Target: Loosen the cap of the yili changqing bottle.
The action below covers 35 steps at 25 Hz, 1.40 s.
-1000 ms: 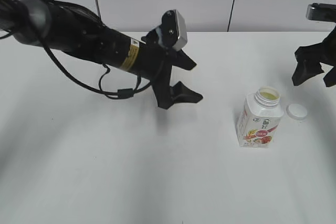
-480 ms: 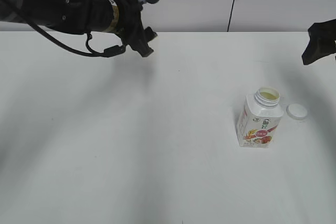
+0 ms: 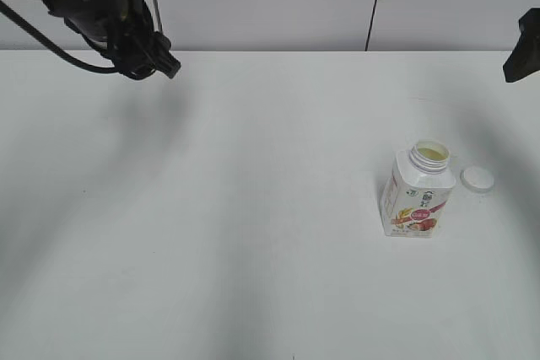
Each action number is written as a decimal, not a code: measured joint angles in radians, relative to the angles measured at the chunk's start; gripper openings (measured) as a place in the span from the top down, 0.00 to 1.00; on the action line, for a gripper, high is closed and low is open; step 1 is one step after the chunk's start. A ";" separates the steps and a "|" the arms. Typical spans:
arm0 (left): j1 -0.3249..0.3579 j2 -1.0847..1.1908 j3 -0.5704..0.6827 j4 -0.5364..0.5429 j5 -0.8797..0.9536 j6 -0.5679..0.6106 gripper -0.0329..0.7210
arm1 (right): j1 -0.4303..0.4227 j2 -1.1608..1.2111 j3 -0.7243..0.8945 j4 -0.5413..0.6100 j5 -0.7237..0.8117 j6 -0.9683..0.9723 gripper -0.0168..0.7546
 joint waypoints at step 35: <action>0.460 -0.656 0.179 -0.848 0.448 0.611 0.32 | 0.000 -0.235 0.000 -0.140 0.333 -0.055 0.21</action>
